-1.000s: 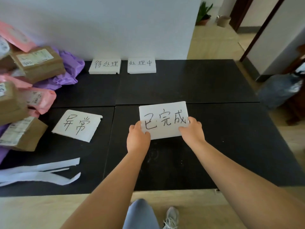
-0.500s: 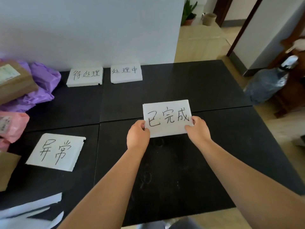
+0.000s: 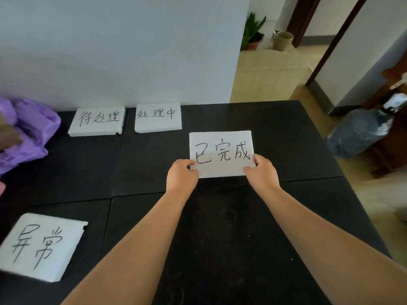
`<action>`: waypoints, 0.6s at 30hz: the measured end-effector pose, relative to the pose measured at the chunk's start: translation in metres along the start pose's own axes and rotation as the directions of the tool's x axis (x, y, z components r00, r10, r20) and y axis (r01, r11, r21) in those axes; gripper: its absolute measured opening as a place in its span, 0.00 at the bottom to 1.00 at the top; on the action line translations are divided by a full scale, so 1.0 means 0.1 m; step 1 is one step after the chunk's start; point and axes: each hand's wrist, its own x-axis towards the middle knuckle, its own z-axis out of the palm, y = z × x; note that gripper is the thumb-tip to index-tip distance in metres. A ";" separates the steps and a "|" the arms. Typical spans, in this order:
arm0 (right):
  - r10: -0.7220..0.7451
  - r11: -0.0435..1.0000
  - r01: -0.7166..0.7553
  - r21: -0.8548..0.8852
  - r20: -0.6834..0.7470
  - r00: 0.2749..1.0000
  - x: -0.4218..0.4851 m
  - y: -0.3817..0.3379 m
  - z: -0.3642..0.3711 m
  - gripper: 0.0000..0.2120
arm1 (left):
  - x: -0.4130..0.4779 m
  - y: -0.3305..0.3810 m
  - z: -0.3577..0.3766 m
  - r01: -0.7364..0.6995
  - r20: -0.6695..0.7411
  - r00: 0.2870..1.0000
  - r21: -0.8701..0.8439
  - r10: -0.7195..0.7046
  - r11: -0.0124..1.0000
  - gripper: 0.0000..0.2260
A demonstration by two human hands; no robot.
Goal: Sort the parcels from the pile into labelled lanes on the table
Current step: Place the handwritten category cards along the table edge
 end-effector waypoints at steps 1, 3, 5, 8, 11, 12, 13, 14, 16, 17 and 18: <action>-0.014 1.000 0.014 0.009 0.008 1.000 0.13 -0.02 -0.01 0.16 | 0.10 0.07 0.03 0.011 -0.005 1.000 0.002 -0.011 1.000 0.19; -0.039 0.999 0.038 0.025 0.021 0.999 0.40 -0.07 -0.04 0.17 | 0.33 0.20 0.09 0.036 -0.013 0.999 -0.011 -0.036 0.999 0.19; -0.057 0.998 0.056 0.033 0.028 0.998 0.70 -0.12 -0.06 0.20 | 0.58 0.32 0.17 0.058 -0.021 0.998 -0.027 -0.059 0.998 0.19; -0.093 0.996 0.093 0.018 0.032 0.995 1.15 -0.18 -0.05 0.19 | 0.94 0.47 0.31 0.084 -0.033 0.996 -0.044 -0.086 0.995 0.20; -0.101 0.995 0.102 -0.014 0.025 0.995 1.52 -0.23 -0.01 0.20 | 1.23 0.54 0.47 0.107 -0.042 0.993 -0.065 -0.110 0.992 0.21; -0.097 0.995 0.098 -0.025 0.026 0.995 1.63 -0.25 0.01 0.21 | 1.33 0.55 0.51 0.116 -0.048 0.992 -0.072 -0.119 0.991 0.21; -0.097 0.995 0.097 -0.034 0.028 0.995 1.74 -0.27 0.02 0.21 | 1.42 0.57 0.54 0.124 -0.055 0.990 -0.075 -0.128 0.989 0.21; -0.099 0.994 0.100 -0.040 0.034 0.995 1.85 -0.29 0.04 0.20 | 1.51 0.58 0.57 0.133 -0.060 0.989 -0.076 -0.137 0.988 0.21; -0.106 0.993 0.109 -0.051 0.053 0.993 2.04 -0.33 0.09 0.18 | 1.69 0.60 0.61 0.150 -0.065 0.986 -0.072 -0.155 0.986 0.22; -0.107 0.992 0.110 -0.054 0.065 0.992 2.13 -0.36 0.12 0.18 | 1.78 0.61 0.62 0.155 -0.066 0.985 -0.072 -0.159 0.985 0.22; -0.105 0.992 0.110 -0.055 0.079 0.991 2.22 -0.37 0.16 0.18 | 1.87 0.61 0.63 0.155 -0.065 0.985 -0.071 -0.160 0.985 0.22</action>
